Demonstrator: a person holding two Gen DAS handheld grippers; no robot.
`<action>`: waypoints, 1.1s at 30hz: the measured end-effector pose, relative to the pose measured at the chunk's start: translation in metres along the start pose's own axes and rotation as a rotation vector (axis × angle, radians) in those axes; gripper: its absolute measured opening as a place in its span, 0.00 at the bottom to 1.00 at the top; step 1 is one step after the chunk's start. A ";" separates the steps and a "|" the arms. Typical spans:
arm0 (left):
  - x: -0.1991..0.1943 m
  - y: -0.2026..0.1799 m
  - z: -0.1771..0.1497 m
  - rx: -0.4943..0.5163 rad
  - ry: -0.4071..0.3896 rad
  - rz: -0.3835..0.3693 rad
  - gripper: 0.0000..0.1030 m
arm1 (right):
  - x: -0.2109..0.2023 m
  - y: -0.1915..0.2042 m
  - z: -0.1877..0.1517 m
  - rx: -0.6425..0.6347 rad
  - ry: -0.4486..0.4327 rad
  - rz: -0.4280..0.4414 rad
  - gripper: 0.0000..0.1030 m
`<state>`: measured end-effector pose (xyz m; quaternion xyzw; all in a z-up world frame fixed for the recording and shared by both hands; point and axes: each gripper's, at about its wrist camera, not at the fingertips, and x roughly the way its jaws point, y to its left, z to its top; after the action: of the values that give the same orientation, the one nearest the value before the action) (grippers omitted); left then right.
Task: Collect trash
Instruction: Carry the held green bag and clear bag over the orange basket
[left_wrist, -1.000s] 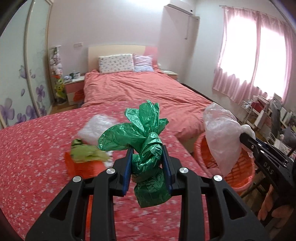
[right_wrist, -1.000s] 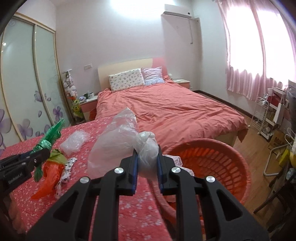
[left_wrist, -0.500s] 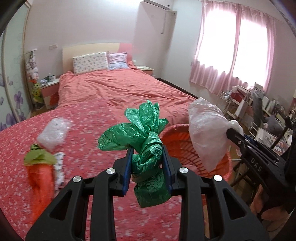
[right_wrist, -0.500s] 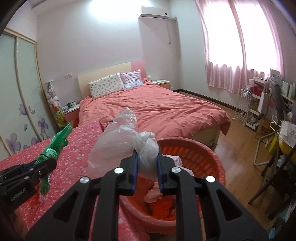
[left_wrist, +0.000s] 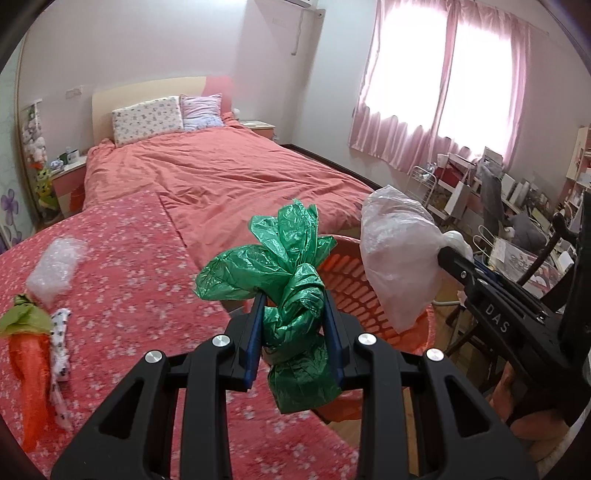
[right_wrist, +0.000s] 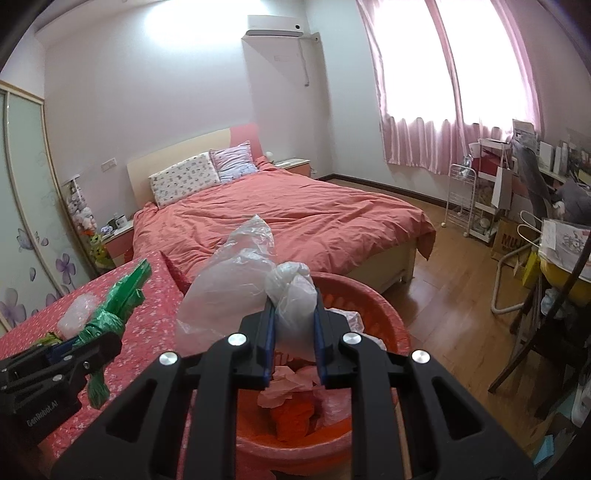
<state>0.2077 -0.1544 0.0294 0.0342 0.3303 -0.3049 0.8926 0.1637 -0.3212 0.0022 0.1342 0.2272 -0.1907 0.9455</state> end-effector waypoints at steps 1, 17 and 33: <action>0.004 -0.003 0.000 0.003 0.003 -0.005 0.29 | 0.002 -0.004 0.000 0.006 0.000 -0.004 0.18; 0.030 -0.030 0.003 0.031 0.010 -0.048 0.29 | 0.018 -0.025 -0.004 0.045 -0.012 -0.033 0.18; 0.048 -0.030 0.002 0.013 0.031 -0.050 0.34 | 0.032 -0.030 -0.005 0.075 -0.006 -0.012 0.24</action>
<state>0.2209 -0.2041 0.0062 0.0366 0.3429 -0.3287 0.8792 0.1754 -0.3558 -0.0224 0.1678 0.2177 -0.2054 0.9393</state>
